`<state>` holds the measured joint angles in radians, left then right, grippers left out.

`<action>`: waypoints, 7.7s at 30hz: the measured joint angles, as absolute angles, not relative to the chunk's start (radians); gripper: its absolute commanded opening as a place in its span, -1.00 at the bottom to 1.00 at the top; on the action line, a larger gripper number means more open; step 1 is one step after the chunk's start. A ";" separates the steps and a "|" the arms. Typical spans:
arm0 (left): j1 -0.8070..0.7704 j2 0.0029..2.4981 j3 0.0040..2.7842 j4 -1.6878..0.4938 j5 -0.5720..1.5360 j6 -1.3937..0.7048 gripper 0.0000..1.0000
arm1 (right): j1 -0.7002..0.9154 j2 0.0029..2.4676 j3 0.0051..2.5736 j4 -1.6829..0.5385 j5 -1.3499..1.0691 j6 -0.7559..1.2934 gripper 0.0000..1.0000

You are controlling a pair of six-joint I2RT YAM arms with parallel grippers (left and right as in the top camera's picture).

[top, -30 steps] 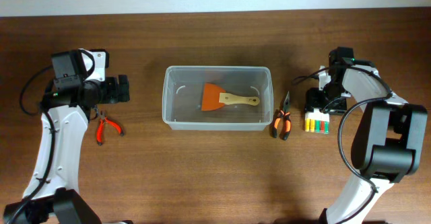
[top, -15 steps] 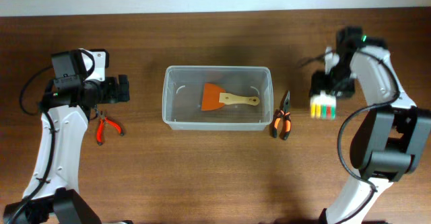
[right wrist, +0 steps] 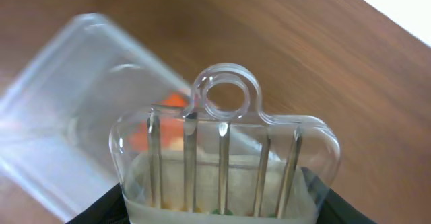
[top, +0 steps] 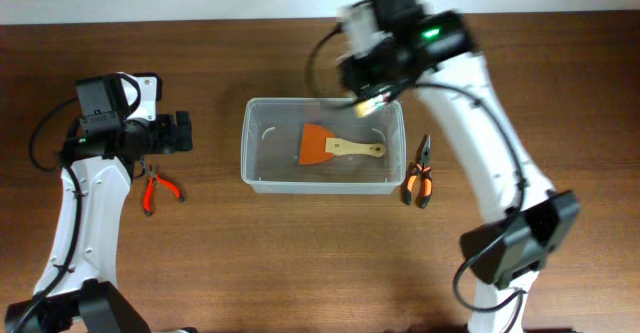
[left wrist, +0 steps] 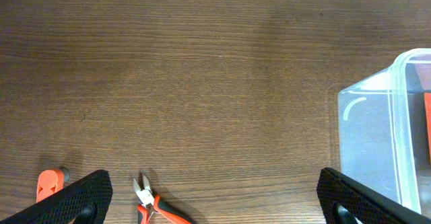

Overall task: Pack container
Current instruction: 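Carry the stick pack with the right gripper into the container and release, then lower the right gripper onto the orange-black pliers and grasp them, then carry the pliers with the right gripper into the container and release, then raise the right arm away and reach the left gripper to the red cutters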

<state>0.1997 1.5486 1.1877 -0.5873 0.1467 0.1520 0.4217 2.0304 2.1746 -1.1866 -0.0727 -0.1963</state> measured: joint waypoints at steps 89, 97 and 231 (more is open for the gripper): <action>0.200 1.549 1.188 -0.587 0.147 0.152 0.98 | 0.007 2.087 1.420 -1.102 -0.092 0.149 0.34; 0.200 1.549 1.188 -0.587 0.147 0.152 0.98 | 0.007 2.080 1.410 -1.088 -0.072 0.169 0.29; 0.200 1.562 1.193 -0.729 0.104 0.019 0.99 | -0.259 2.021 2.355 -1.620 -0.033 0.341 0.97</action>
<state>0.1997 1.5623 1.1934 -0.7292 0.1040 0.0189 -0.2588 2.0209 2.3547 -1.6196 -0.0326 0.3412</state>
